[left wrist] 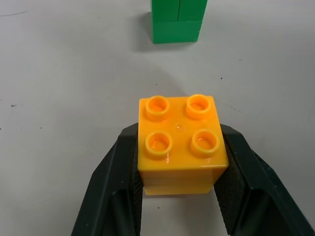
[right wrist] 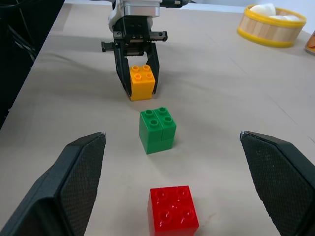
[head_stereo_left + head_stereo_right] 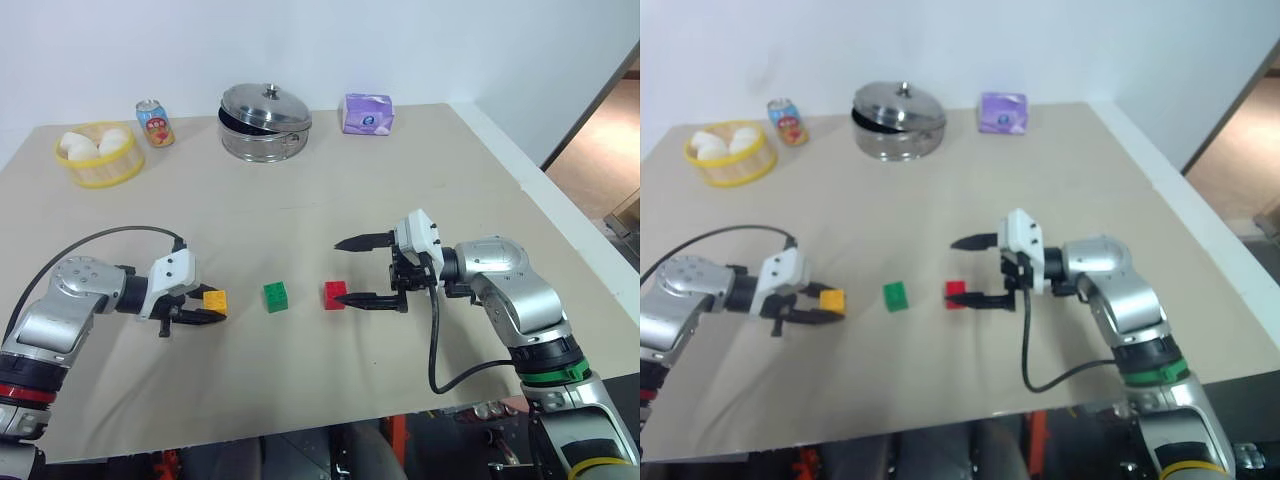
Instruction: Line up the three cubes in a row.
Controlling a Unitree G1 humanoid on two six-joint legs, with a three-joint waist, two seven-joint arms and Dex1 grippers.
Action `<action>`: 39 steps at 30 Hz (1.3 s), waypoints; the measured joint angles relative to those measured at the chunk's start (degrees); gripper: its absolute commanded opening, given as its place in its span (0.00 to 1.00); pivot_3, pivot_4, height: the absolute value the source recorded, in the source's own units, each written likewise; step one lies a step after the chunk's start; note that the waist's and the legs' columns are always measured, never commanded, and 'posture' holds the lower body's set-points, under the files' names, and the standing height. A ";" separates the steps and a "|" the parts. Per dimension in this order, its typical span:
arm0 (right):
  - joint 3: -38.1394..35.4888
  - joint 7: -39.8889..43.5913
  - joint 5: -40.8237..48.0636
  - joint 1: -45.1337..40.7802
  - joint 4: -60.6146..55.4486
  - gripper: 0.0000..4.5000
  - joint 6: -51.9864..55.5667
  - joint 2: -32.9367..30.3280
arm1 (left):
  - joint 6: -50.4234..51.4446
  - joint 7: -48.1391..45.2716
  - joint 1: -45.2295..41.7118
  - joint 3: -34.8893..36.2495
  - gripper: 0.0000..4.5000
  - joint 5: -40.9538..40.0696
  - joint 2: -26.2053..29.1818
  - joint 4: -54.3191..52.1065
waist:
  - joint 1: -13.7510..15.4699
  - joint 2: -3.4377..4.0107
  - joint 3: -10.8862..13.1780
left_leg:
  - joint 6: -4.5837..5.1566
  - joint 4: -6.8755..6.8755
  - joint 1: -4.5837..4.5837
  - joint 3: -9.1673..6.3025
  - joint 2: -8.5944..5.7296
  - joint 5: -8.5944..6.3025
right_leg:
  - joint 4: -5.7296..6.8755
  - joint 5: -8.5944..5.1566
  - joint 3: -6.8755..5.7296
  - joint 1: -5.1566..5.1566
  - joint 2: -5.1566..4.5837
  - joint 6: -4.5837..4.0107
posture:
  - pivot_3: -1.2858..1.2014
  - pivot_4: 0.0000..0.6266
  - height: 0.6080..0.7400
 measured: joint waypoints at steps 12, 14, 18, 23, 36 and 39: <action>0.00 -0.02 0.00 0.17 -0.34 1.00 0.00 -0.26 | 1.13 -1.01 -0.12 -0.48 0.99 0.11 0.81 1.15 | 0.00 0.00 0.00 | 0.00 0.00 -0.01 0.01 0.00 0.00 | 0.00 0.00 0.01 -0.01 0.01 0.00 | 0.52 0.24 1.00; 0.00 -0.02 0.01 0.17 -0.35 1.00 0.00 -0.26 | 1.47 -1.02 -0.11 -0.33 0.99 -0.12 1.33 0.85 | -0.01 0.00 0.00 | 0.00 0.00 -0.01 0.01 0.00 0.00 | 0.00 0.00 0.01 -0.01 0.01 0.00 | 0.52 0.24 1.00; 0.00 0.00 0.05 0.17 -0.41 1.00 0.07 -0.25 | 3.94 -1.38 0.01 1.61 0.99 -2.18 3.67 -2.26 | -0.02 0.00 0.00 | 0.00 0.00 -0.02 0.01 0.02 0.00 | 0.00 0.00 0.01 -0.02 0.02 0.00 | 0.52 0.24 1.00; -0.16 0.03 0.59 0.13 -0.52 1.00 0.54 -0.35 | 13.33 -1.51 1.10 7.71 0.99 -8.85 7.90 -11.53 | -0.04 0.00 0.00 | 0.00 -0.01 -0.01 0.02 0.02 0.00 | 0.00 -0.01 0.03 -0.01 0.01 0.00 | 0.52 0.24 1.00; -7.98 -3.93 3.38 0.71 -2.85 1.00 5.61 -6.14 | 26.97 27.27 6.50 18.72 0.99 -16.66 -4.91 -29.95 | -0.02 -0.02 0.01 | 0.00 -0.02 0.11 0.11 0.02 0.00 | 0.02 0.00 0.23 0.07 0.06 0.06 | 0.52 0.24 1.00; -11.06 -6.16 3.44 1.16 -2.87 1.00 6.52 -7.36 | 27.82 33.17 7.86 19.32 0.99 -16.58 -6.97 -31.40 | -0.02 -0.04 0.01 | 0.01 0.01 0.12 0.07 0.02 0.00 | 0.02 0.05 0.22 0.06 0.12 0.03 | 0.52 0.24 1.00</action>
